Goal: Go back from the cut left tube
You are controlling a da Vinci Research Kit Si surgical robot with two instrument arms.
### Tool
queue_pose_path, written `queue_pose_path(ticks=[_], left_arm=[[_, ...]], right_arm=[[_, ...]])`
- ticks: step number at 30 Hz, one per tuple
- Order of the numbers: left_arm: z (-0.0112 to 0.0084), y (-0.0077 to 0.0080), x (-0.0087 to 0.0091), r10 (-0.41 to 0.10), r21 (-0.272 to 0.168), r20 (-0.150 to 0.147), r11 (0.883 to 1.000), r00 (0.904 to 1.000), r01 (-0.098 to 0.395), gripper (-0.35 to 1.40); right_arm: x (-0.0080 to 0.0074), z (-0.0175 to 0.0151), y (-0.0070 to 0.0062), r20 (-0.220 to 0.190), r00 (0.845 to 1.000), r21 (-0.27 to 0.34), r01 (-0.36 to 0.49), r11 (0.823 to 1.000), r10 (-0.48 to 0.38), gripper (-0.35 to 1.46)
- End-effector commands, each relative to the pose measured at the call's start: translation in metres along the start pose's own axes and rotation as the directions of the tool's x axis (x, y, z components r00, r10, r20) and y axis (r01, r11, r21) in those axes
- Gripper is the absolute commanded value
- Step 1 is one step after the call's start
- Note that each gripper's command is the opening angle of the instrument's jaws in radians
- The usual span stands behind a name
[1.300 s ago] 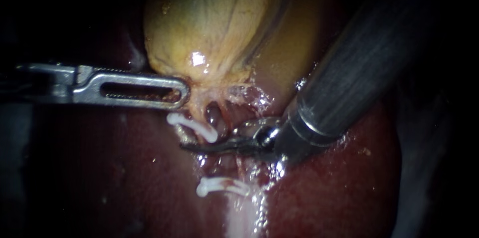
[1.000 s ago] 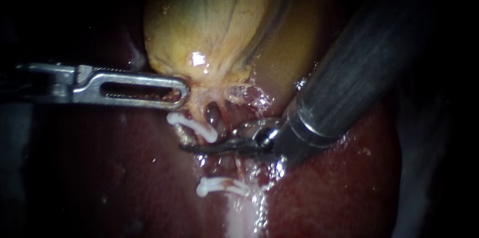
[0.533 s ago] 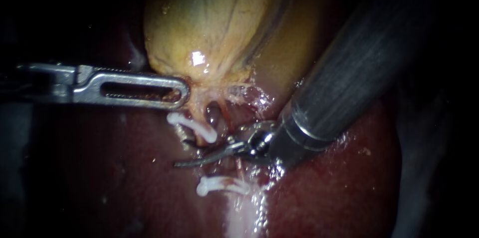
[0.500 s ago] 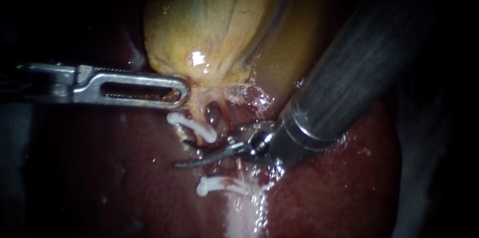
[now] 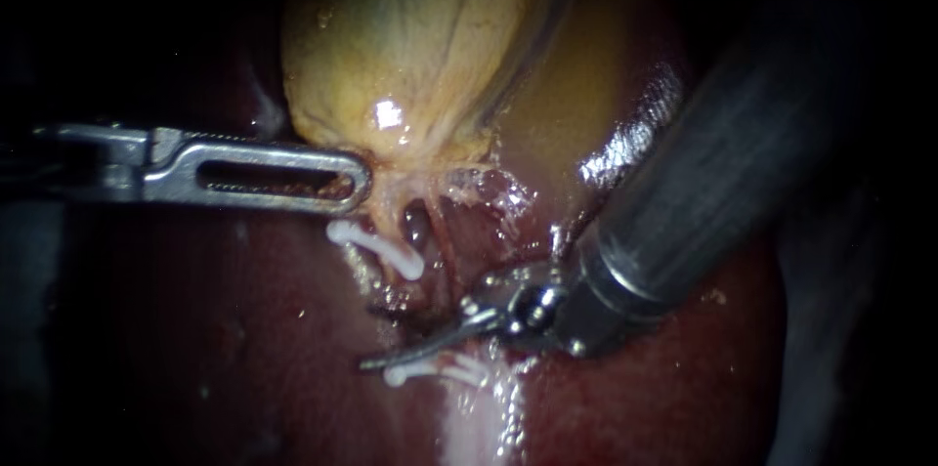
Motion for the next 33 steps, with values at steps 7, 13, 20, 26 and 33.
queue_pose_path(ticks=[7,13,20,26,33], left_arm=[[0.0000,-0.0001,0.0000,0.000,0.000,0.000,1.000,1.0000,0.000,-0.35],[0.0001,-0.0002,0.0000,0.001,0.000,0.000,1.000,1.0000,-0.001,-0.35],[0.0001,-0.0002,0.0000,0.001,0.000,0.000,1.000,1.0000,-0.001,-0.35],[0.0004,-0.0004,-0.0002,0.002,0.001,-0.002,1.000,1.0000,-0.002,-0.35],[0.0012,-0.0008,-0.0005,0.005,0.005,-0.006,1.000,1.0000,-0.005,-0.35]], right_arm=[[0.0004,-0.0041,-0.0001,-0.018,0.993,0.009,0.116,0.993,-0.116,1.43],[0.0016,-0.0092,0.0006,-0.046,0.979,-0.010,0.197,0.980,-0.198,1.43],[0.0028,-0.0143,0.0010,-0.063,0.966,-0.044,0.250,0.967,-0.252,1.43],[0.0036,-0.0168,0.0013,-0.064,0.956,-0.075,0.282,0.956,-0.287,1.43],[0.0037,-0.0176,0.0014,-0.065,0.948,-0.090,0.305,0.948,-0.311,1.43]])
